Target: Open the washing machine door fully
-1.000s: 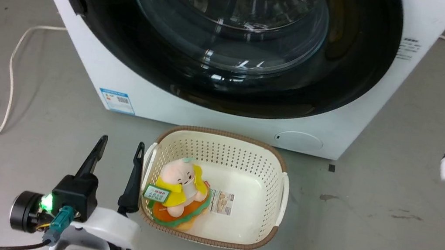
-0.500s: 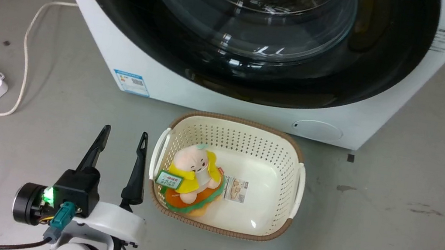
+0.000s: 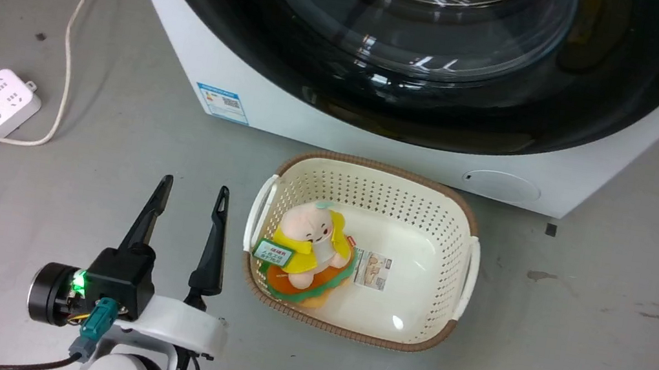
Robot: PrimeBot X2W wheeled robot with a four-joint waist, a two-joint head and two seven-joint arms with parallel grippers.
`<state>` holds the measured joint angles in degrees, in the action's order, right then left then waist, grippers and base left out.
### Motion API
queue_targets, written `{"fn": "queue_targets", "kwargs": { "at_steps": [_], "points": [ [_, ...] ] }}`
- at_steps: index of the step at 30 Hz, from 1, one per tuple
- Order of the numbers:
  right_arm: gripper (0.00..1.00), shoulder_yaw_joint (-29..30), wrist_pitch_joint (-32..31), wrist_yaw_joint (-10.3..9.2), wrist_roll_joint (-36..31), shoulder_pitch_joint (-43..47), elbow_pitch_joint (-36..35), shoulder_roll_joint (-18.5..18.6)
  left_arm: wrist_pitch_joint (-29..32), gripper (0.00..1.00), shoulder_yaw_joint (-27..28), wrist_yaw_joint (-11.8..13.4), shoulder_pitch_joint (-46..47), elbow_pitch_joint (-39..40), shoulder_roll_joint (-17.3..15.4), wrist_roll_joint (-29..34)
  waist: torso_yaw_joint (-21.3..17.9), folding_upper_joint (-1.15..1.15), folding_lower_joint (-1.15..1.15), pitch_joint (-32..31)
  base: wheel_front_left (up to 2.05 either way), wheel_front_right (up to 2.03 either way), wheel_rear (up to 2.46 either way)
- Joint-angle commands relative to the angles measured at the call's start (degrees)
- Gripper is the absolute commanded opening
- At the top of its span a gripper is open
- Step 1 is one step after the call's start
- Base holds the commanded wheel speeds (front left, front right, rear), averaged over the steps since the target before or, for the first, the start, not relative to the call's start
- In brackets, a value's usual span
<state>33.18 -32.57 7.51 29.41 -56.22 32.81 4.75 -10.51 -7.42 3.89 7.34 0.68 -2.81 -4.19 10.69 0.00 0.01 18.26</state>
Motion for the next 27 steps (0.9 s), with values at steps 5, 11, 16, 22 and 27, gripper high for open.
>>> {"fn": "queue_targets", "kwargs": {
  "at_steps": [5, 11, 16, 22, 27],
  "points": [
    [0.00, 4.4, -5.6, -0.01, 1.1, -5.5, 4.2, 0.7, -1.1, 1.00, -0.8, 0.4, 1.1, 0.3, -0.1, -0.4, 1.2, 0.00, -0.01, 0.7, 0.00, 0.00, 0.00],
    [0.00, 8.1, -10.0, -0.01, 0.9, -9.4, 6.3, 0.5, -1.8, 1.00, -1.4, 0.7, 1.5, 0.3, -0.1, -0.8, 2.1, 0.00, -0.01, 1.6, 0.00, 0.00, 0.00],
    [0.00, 10.7, -14.5, -0.01, 0.9, -12.1, 7.4, 0.2, -2.4, 1.00, -2.0, 1.0, 2.0, 0.4, -0.1, -1.1, 2.9, 0.00, -0.01, 2.3, 0.00, 0.00, 0.00],
    [0.00, 13.1, -20.3, -0.02, -0.8, -12.6, 8.0, -0.2, -3.1, 1.00, -2.4, 1.5, 2.2, 0.3, -0.1, -1.5, 3.7, 0.00, -0.01, 2.4, 0.00, 0.00, 0.00],
    [0.00, 14.0, -25.3, -0.02, -2.1, -10.1, 6.6, -0.6, -3.7, 1.00, -2.6, 1.7, 2.1, 0.1, -0.1, -1.7, 4.0, 0.00, -0.01, 0.9, 0.00, 0.00, 0.00]
  ]
}}
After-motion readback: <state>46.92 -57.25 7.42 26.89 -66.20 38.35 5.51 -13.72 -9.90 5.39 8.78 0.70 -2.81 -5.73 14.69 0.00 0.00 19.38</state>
